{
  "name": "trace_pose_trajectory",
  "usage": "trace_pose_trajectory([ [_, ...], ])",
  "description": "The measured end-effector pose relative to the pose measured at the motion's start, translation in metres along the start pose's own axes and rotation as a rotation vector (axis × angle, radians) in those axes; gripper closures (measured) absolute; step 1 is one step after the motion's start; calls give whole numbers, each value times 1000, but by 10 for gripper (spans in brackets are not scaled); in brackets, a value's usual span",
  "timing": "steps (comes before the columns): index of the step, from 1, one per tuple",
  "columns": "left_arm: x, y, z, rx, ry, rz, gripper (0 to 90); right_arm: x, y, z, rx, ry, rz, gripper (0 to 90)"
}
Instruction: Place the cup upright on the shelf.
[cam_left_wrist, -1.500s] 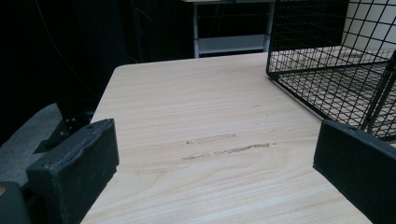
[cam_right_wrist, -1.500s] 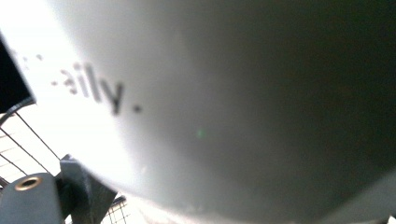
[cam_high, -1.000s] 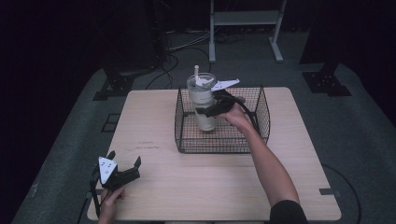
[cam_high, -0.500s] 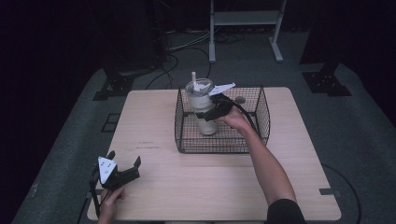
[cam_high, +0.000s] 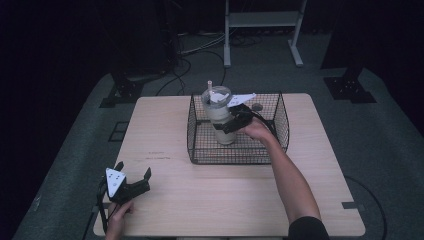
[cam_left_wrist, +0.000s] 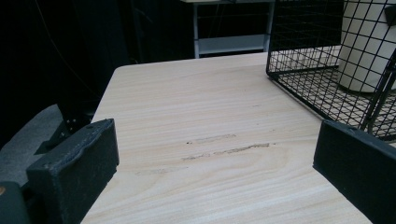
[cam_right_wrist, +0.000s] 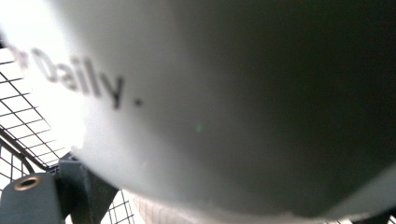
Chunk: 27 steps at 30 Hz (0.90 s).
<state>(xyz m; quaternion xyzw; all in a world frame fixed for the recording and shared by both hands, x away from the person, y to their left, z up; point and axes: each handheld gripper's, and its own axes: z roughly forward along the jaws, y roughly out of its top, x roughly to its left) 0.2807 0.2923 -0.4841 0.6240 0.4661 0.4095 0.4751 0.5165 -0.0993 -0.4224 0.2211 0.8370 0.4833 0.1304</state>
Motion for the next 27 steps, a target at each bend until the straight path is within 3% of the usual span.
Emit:
trace_pose_trajectory([
  [27, 0, 0, 0, 0, 2, -1, 0, -2, -2, -8, 36, 17, -11, 84],
])
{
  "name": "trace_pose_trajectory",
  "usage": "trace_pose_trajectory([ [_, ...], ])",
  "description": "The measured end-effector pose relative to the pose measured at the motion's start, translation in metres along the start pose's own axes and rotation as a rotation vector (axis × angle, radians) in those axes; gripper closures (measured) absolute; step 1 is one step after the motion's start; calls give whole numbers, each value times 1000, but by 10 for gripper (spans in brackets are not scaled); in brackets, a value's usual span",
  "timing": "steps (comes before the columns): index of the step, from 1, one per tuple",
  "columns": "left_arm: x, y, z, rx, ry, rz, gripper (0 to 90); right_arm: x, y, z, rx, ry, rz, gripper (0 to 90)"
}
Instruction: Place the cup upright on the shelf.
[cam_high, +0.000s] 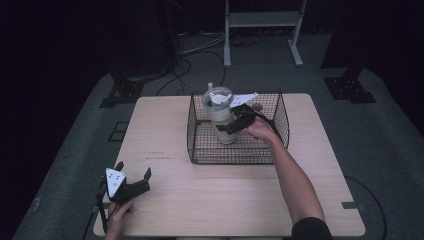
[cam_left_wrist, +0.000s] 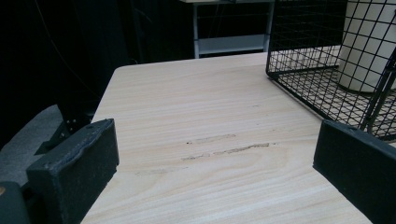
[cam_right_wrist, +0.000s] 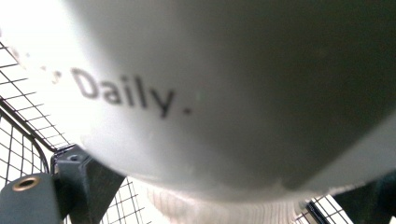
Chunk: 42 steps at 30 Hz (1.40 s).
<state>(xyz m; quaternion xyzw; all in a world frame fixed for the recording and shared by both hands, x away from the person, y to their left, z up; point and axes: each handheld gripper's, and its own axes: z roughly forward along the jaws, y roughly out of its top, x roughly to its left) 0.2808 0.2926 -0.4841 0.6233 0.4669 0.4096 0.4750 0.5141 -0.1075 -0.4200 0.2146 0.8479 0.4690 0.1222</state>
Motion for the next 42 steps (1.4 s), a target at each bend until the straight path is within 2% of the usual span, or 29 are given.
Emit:
trace_pose_trajectory([
  [8, 0, 0, 0, 1, 0, 1, 0, -3, -3, -9, 21, -8, 1, 86],
  [17, 0, 0, 1, 2, 4, -4, 0, -6, -12, -19, 11, -26, 16, 89],
  [26, -1, 0, 1, 2, 3, 0, 0, -5, -13, -26, 15, -31, 18, 89],
  [30, 0, 0, 1, 3, 2, -2, 0, -3, -13, -30, 1, -21, 43, 90],
  [34, -1, 0, 1, 2, 2, 1, 0, -3, -16, -31, 25, -38, 32, 91],
  [42, -1, 0, 1, 1, 0, 2, 0, -1, -20, -39, 25, -55, 57, 93],
])
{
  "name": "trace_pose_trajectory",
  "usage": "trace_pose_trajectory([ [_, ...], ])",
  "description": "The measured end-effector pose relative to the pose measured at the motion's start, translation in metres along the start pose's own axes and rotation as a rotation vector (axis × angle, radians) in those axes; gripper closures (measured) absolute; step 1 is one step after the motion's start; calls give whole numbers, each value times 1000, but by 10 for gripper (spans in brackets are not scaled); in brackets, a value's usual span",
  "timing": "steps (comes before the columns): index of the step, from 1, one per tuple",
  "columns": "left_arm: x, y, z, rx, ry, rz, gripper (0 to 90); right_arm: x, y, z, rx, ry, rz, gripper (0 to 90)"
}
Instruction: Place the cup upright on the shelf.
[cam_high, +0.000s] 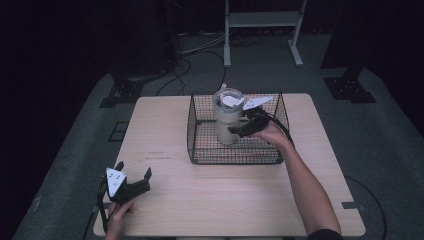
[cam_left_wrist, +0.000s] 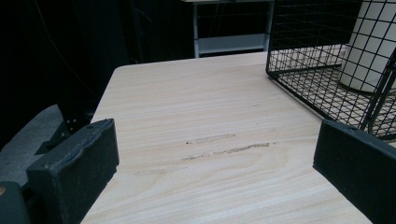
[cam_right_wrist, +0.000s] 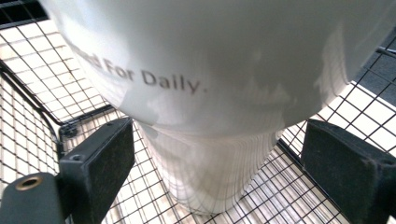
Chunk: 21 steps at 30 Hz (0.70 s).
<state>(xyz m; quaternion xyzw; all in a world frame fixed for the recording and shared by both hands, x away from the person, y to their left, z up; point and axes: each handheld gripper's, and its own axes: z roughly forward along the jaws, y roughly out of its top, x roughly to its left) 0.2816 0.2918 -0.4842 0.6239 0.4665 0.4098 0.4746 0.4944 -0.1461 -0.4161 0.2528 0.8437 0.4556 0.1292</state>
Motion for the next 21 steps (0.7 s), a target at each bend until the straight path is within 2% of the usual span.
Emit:
trace_pose_trajectory([
  [12, 0, 0, 0, 1, -1, 3, 0, 6, 10, -18, 26, -25, -6, 92],
  [21, 0, 0, 0, 1, 1, 5, 0, 8, 14, -34, 47, -46, 14, 92],
])
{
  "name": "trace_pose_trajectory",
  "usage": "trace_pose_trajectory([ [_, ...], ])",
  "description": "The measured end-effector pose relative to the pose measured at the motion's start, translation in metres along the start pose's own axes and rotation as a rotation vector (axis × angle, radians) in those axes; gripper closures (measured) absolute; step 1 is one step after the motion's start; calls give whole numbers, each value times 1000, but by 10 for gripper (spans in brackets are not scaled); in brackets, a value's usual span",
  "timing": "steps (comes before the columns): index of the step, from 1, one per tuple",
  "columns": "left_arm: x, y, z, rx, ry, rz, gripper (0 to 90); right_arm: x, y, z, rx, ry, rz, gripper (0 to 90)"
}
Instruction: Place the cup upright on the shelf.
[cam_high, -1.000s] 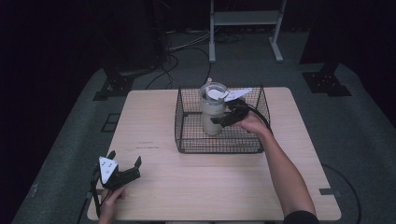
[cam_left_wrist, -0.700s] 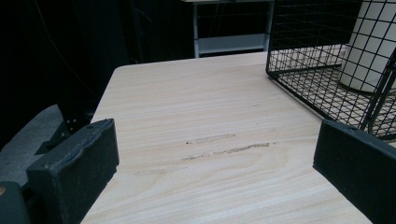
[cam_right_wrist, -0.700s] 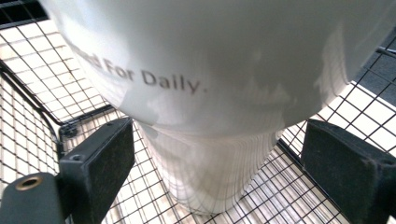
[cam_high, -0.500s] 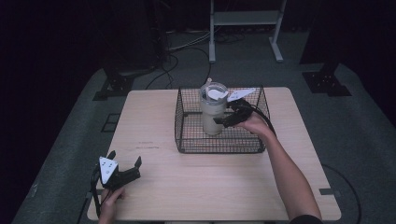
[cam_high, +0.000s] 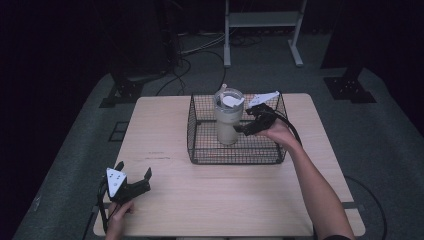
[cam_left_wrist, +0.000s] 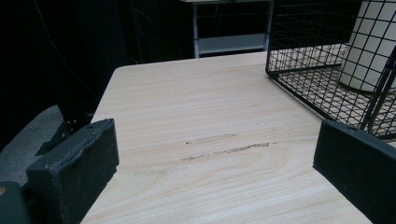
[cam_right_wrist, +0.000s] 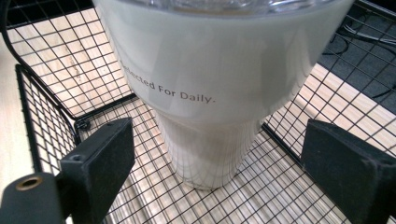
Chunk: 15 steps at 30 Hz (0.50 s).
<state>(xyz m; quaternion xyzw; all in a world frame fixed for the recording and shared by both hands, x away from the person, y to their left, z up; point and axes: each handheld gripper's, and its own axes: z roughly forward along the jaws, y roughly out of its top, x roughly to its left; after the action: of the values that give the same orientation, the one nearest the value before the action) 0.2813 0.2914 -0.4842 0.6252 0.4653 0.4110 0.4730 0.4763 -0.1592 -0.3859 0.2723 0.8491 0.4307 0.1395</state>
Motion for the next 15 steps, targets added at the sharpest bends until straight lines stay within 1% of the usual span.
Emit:
trace_pose_trajectory([
  [2, 0, 0, 0, 1, 1, 0, 0, 1, 1, -2, 5, -5, 5, 93],
  [4, 0, 0, 0, 1, 1, 0, 0, 1, 0, -4, 9, -4, 23, 92],
  [6, 0, 0, 0, -1, 1, 0, 0, 2, -1, -7, 12, -8, 22, 92],
  [7, -1, 0, 0, -1, 1, 0, 0, 3, -1, -8, 10, -4, 39, 92],
  [8, -1, 0, 0, -1, 0, 0, 0, 3, -2, -10, 1, 1, 39, 92],
  [10, -1, 0, 0, -2, 1, 1, 0, 5, -2, -12, 5, -12, 57, 92],
  [12, -1, 0, 0, -2, 0, 2, 0, 7, -4, -15, 3, -13, 51, 92],
  [15, -1, 0, 0, -1, 1, 1, 0, 10, -6, -19, -1, -8, 58, 92],
])
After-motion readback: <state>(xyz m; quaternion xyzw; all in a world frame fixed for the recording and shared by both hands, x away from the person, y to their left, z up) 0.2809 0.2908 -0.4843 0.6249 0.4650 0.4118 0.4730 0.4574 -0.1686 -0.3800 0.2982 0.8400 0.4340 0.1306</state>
